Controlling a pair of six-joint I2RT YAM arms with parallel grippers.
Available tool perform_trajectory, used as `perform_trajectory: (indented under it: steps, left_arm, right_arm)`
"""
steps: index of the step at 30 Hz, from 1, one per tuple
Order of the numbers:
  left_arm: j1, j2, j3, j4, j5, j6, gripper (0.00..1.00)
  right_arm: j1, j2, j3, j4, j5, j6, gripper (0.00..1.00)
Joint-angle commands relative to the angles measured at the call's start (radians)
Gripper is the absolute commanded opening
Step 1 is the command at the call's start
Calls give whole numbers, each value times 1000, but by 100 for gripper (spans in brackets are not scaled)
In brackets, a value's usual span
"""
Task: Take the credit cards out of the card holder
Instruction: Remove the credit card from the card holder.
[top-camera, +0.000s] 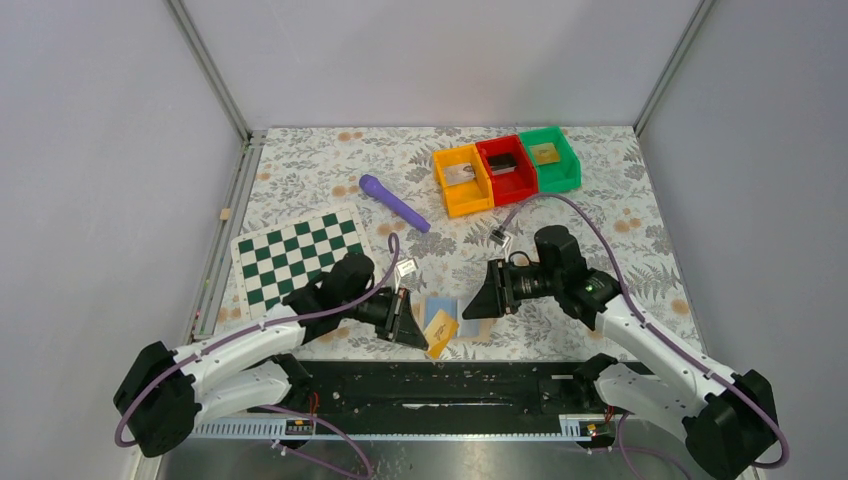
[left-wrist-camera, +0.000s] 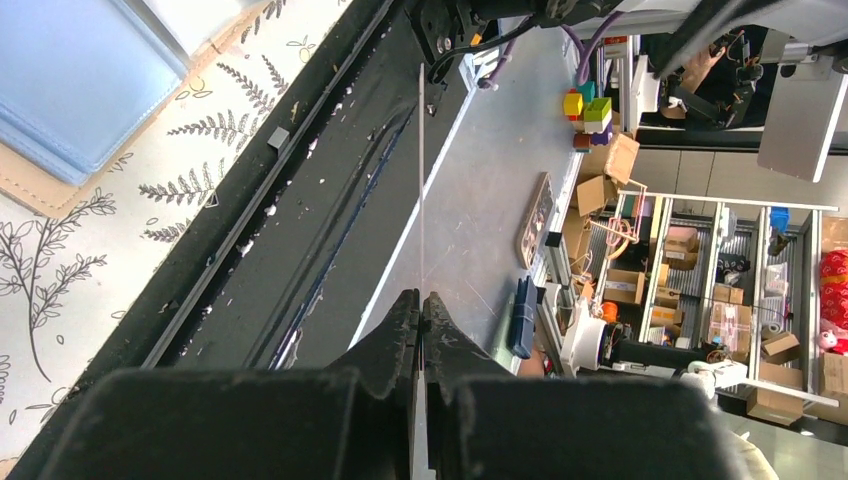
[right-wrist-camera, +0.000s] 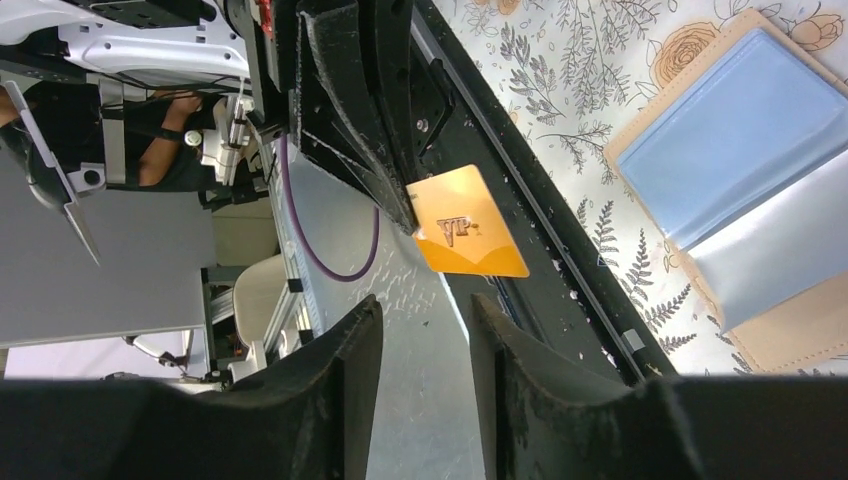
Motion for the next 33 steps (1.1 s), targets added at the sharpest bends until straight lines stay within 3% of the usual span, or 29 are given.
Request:
perform_trajectory:
  steps: [1, 5, 9, 11, 17, 28, 33]
  left_arm:
    - [4, -46, 22, 3, 40, 43, 0]
    - [4, -46, 17, -12, 41, 57, 0]
    - [4, -49, 21, -4, 48, 53, 0]
    - [4, -52, 20, 4, 58, 50, 0]
    - [4, -47, 25, 27, 88, 36, 0]
    - [4, -26, 56, -30, 66, 70, 0]
    - [4, -28, 73, -36, 61, 66, 0]
  right_arm:
    - [-1, 20, -3, 49, -58, 4, 40]
    - [-1, 42, -12, 97, -93, 39, 35]
    - [-1, 63, -27, 131, -125, 33, 48]
    - [-1, 92, -38, 162, -147, 43, 49]
    - [-1, 208, -103, 437, -213, 152, 46]
    - [0, 238, -183, 605, -230, 225, 34]
    - [0, 220, -229, 662, -238, 257, 33]
